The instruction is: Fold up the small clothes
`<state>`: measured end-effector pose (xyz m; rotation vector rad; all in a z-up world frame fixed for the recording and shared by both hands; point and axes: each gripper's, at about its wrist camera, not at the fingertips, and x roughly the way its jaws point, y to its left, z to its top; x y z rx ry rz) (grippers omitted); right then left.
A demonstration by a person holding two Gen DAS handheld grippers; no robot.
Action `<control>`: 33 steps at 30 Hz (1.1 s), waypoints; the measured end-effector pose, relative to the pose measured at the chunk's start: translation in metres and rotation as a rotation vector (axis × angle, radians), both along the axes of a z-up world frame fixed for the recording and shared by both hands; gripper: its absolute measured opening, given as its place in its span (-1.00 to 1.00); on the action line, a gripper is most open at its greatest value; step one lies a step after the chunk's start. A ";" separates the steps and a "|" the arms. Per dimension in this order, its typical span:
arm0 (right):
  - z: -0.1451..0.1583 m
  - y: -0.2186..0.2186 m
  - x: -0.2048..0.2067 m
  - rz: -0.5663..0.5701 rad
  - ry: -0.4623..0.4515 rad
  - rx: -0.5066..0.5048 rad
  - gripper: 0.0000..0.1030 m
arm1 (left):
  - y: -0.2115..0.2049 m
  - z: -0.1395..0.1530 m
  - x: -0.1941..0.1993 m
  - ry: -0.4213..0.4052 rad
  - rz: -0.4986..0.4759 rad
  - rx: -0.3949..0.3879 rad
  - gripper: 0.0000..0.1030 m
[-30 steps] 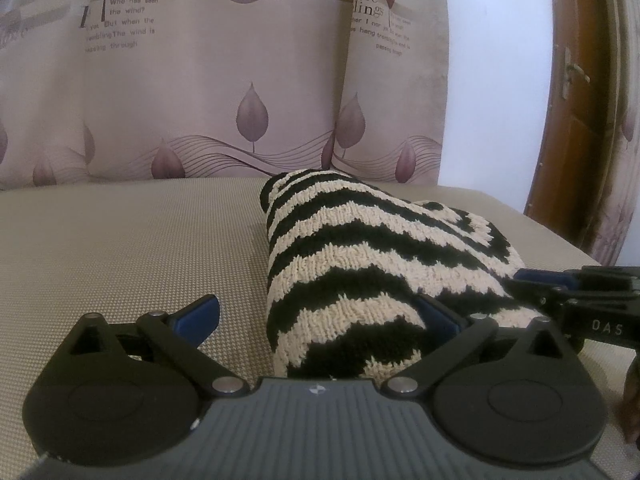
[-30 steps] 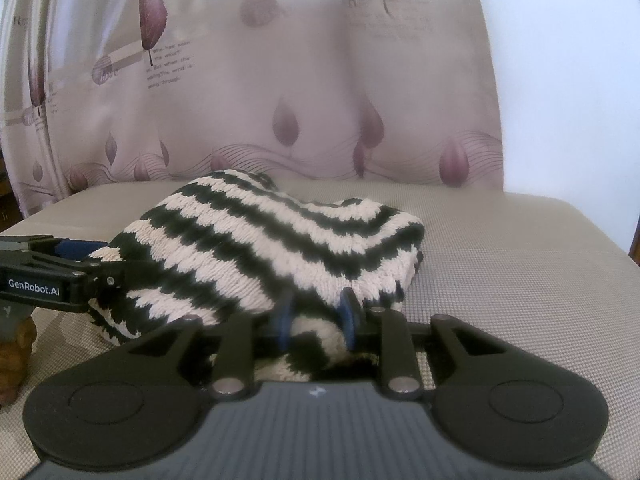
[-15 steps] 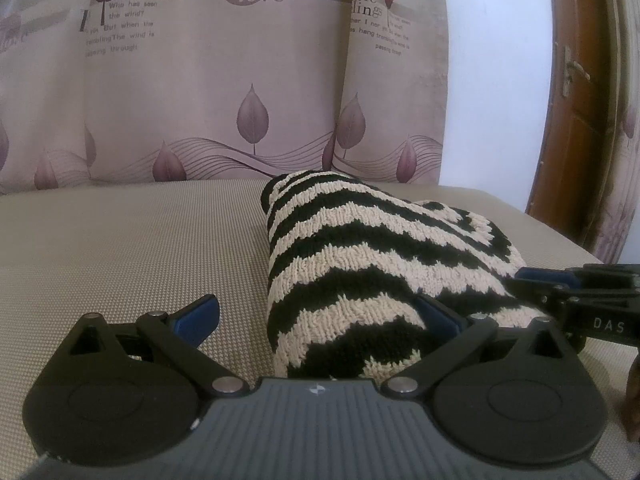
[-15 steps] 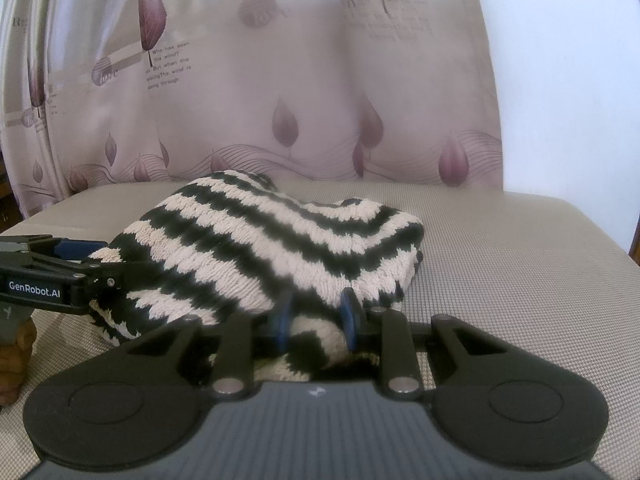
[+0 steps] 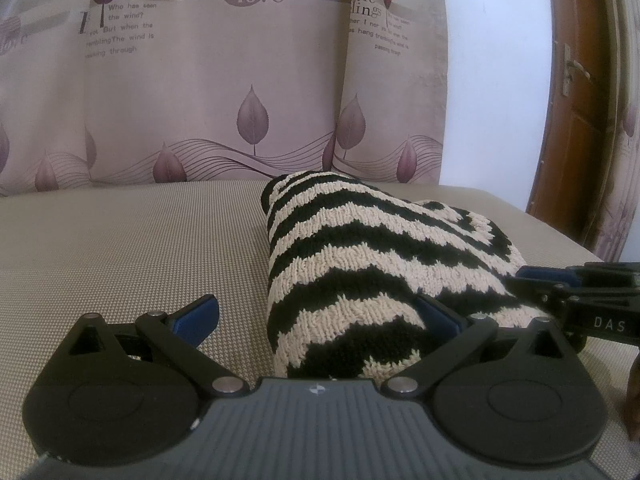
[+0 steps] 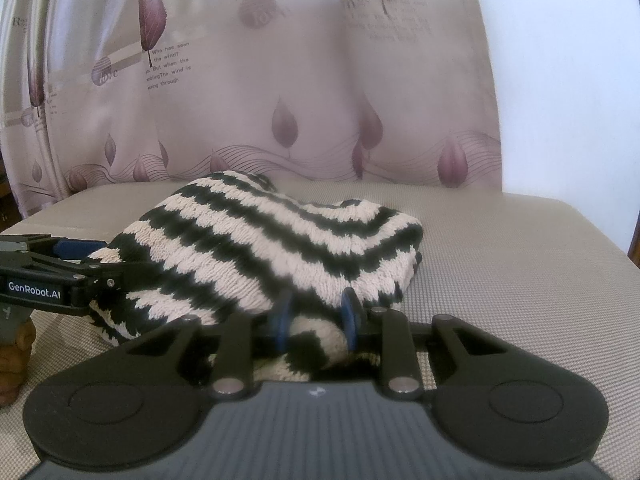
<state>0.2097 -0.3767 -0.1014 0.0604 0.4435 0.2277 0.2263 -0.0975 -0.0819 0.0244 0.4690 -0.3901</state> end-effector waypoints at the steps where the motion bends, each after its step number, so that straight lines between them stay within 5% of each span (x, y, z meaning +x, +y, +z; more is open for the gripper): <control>1: 0.000 0.000 0.000 -0.001 0.000 -0.001 -0.49 | 0.000 0.000 0.000 0.000 0.001 0.001 1.00; 33: 0.000 0.001 -0.002 -0.010 -0.005 0.012 -0.45 | -0.006 0.001 -0.005 -0.027 0.009 0.040 1.00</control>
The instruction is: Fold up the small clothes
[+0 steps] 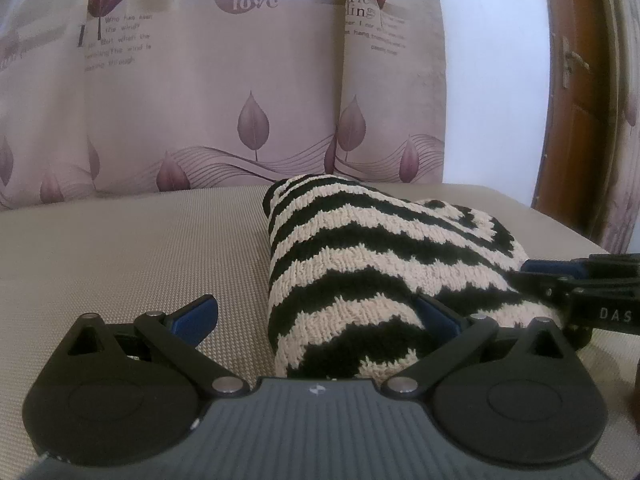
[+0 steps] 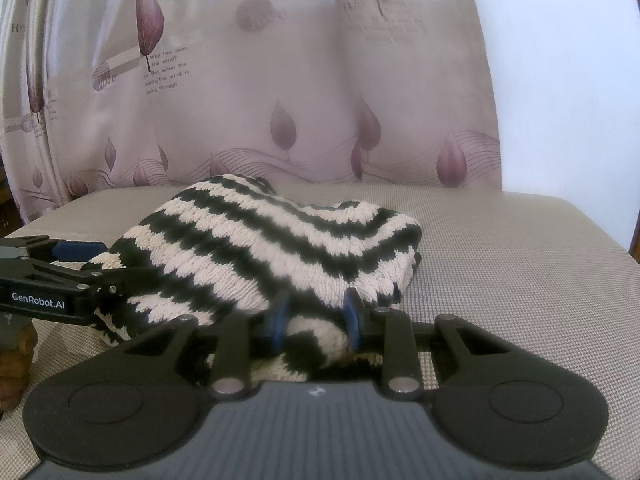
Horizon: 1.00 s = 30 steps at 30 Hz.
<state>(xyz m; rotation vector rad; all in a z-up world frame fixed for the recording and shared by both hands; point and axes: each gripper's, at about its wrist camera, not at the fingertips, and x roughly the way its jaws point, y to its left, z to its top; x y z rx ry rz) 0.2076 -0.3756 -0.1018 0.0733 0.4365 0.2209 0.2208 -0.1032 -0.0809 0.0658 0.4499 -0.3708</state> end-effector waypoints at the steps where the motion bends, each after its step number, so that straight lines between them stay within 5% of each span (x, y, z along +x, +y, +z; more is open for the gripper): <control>1: 0.000 0.000 0.000 0.000 0.000 0.000 -0.44 | -0.001 0.000 0.000 -0.001 0.001 0.003 1.00; 6: 0.000 0.000 -0.001 -0.001 -0.002 0.001 -0.40 | -0.003 0.000 -0.002 -0.009 0.002 0.017 1.00; 8: 0.001 0.000 -0.002 -0.011 -0.003 -0.001 -0.23 | -0.004 0.000 -0.002 -0.011 0.003 0.019 1.00; 10: 0.001 -0.001 -0.002 -0.048 0.002 -0.001 0.90 | -0.004 0.000 -0.002 -0.013 0.005 0.023 1.00; 11: 0.001 -0.003 0.000 -0.065 0.011 0.009 1.00 | -0.004 0.000 -0.002 -0.013 0.007 0.025 1.00; 22: -0.003 -0.007 0.007 -0.049 0.062 0.068 1.00 | -0.002 0.001 -0.003 -0.017 -0.003 -0.016 1.00; 26: -0.007 -0.028 0.019 -0.008 0.159 0.231 1.00 | 0.017 0.008 -0.001 -0.012 -0.054 -0.115 1.00; 30: -0.011 -0.054 0.028 0.032 0.235 0.422 1.00 | 0.026 0.025 0.011 -0.015 -0.137 -0.114 1.00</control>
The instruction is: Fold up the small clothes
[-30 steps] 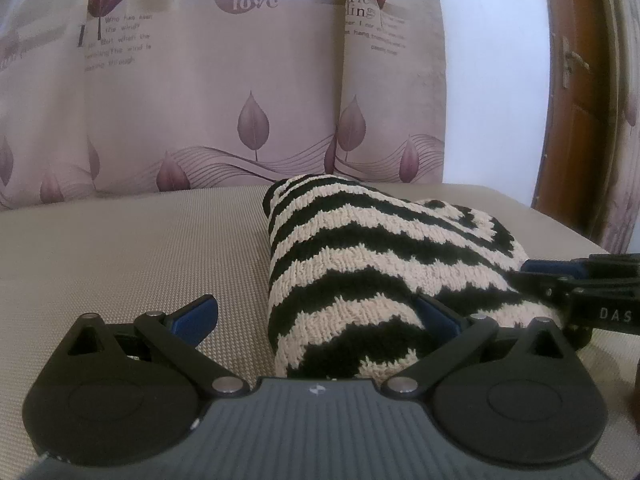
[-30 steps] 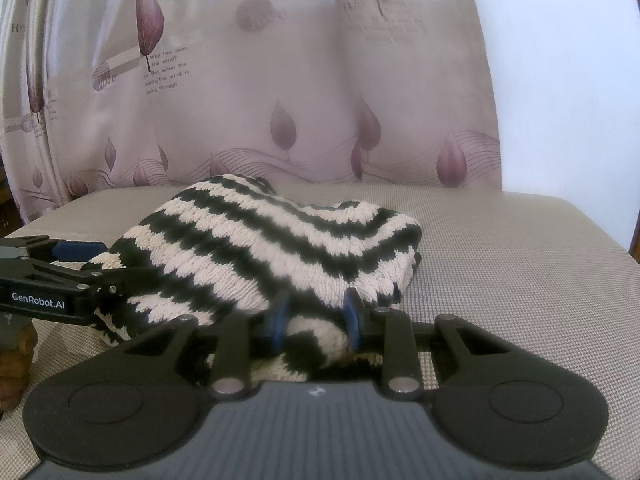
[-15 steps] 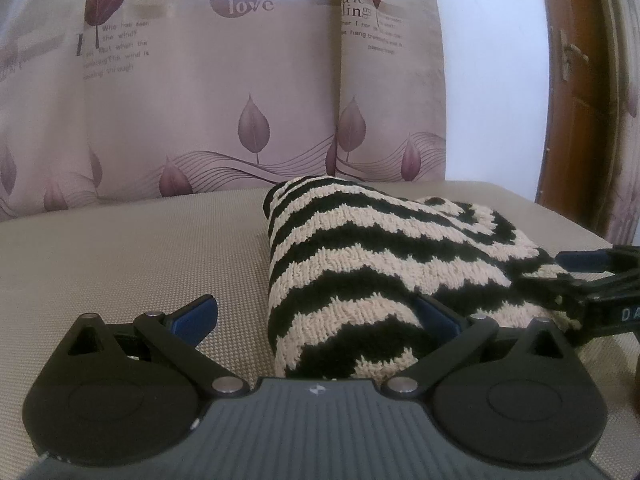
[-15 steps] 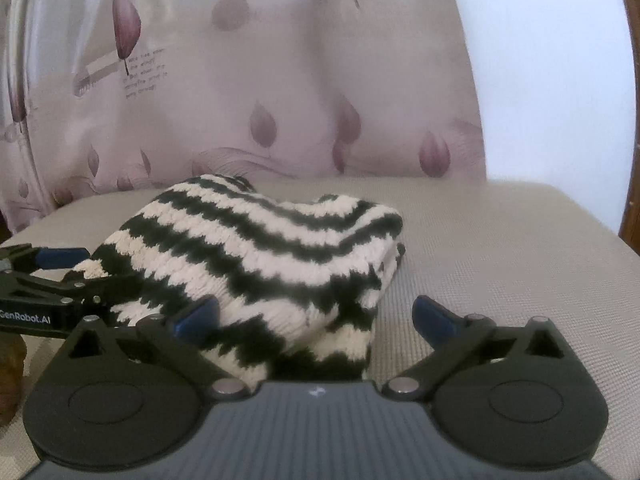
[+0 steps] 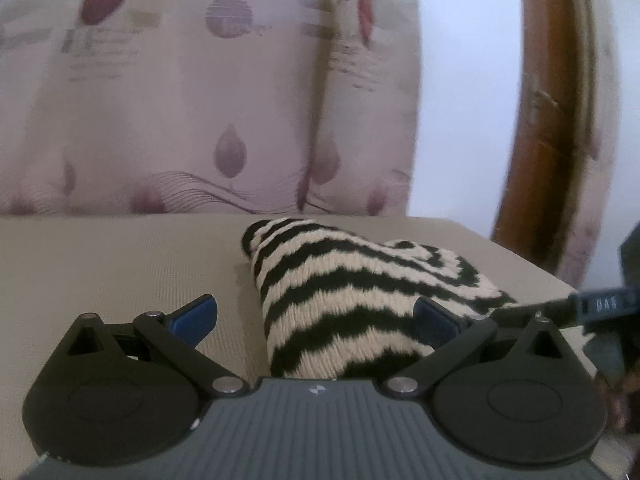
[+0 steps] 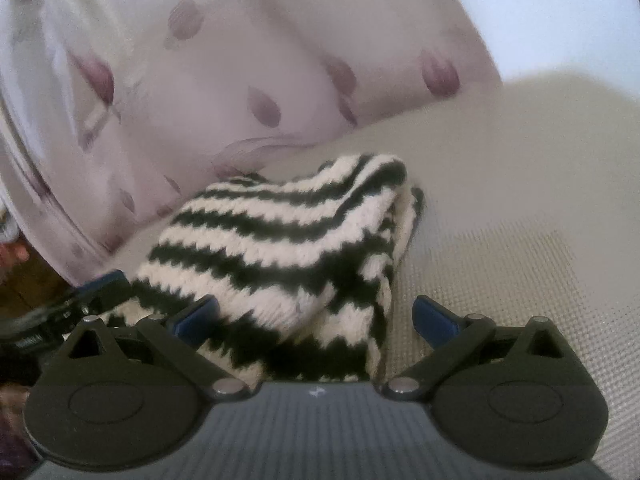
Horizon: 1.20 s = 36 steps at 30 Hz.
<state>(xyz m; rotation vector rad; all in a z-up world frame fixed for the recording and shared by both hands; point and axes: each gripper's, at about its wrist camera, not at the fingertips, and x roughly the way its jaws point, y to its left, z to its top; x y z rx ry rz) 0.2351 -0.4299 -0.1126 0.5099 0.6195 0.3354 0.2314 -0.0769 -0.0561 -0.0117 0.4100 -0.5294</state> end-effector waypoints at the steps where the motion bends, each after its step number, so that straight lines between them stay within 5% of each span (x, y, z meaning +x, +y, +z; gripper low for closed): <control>1: -0.001 -0.006 0.002 -0.002 0.012 0.029 1.00 | 0.000 0.003 0.006 0.015 -0.019 0.005 1.00; 9: -0.005 -0.028 0.042 0.066 0.123 0.146 1.00 | 0.012 -0.006 0.083 0.322 -0.210 -0.154 0.97; 18: -0.003 -0.012 0.074 0.210 0.157 0.124 0.99 | 0.006 -0.040 0.136 0.541 -0.397 -0.256 0.93; 20: -0.004 -0.011 0.078 0.220 0.150 0.133 0.84 | 0.005 -0.048 0.145 0.584 -0.416 -0.287 0.94; 25: -0.016 -0.015 0.081 0.206 0.147 0.201 0.27 | 0.000 -0.056 0.154 0.581 -0.442 -0.324 0.85; 36: -0.025 -0.022 0.077 0.209 0.128 0.257 0.24 | -0.008 -0.048 0.146 0.534 -0.417 -0.244 0.80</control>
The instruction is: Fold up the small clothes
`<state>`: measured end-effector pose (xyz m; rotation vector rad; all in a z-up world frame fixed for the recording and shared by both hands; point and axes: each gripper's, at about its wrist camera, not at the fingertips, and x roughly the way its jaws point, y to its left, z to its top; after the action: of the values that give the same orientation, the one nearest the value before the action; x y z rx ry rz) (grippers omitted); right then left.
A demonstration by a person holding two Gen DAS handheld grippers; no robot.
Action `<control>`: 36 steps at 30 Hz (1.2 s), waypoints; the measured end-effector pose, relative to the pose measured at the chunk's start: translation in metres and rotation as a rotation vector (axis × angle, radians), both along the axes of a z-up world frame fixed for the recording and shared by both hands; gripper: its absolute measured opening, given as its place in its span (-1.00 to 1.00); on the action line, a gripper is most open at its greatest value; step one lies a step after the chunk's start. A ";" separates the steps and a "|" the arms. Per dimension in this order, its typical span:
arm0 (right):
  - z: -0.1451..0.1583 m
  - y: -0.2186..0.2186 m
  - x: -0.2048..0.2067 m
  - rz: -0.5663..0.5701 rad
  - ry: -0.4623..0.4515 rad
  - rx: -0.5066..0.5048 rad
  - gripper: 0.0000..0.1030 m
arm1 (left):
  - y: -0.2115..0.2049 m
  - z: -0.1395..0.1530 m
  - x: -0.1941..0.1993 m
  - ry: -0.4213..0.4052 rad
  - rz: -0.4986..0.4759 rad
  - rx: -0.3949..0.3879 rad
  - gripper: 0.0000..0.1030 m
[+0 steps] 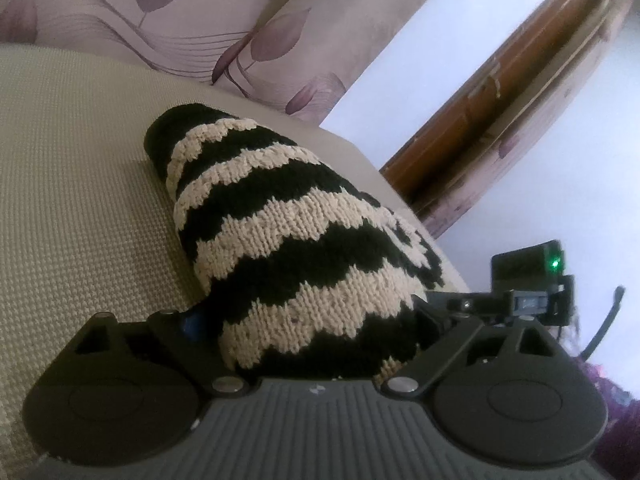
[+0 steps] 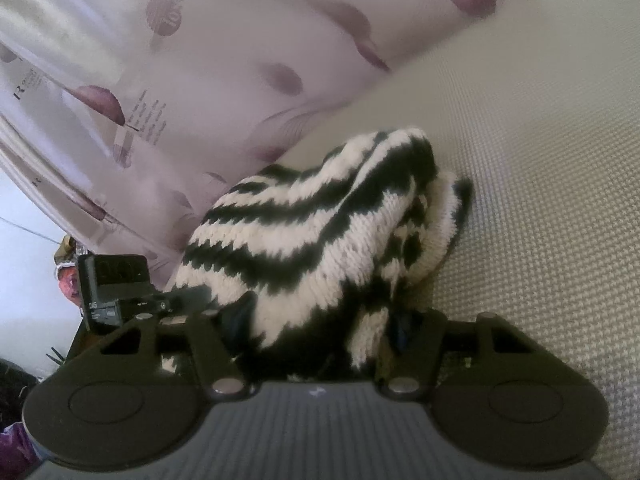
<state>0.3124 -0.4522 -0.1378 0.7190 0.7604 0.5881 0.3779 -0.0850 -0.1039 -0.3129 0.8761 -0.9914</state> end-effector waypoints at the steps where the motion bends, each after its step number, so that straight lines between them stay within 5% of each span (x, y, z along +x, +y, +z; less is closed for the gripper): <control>1: 0.000 0.001 0.000 -0.003 -0.003 -0.003 0.26 | -0.001 0.001 -0.001 -0.012 -0.001 0.012 0.81; 36: 0.005 0.013 -0.007 -0.035 -0.037 -0.069 0.23 | -0.019 0.008 -0.025 -0.170 0.069 0.171 0.76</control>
<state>0.3051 -0.4387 -0.1326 0.6553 0.7292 0.5392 0.3533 -0.1045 -0.0956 -0.1105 0.7836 -0.8591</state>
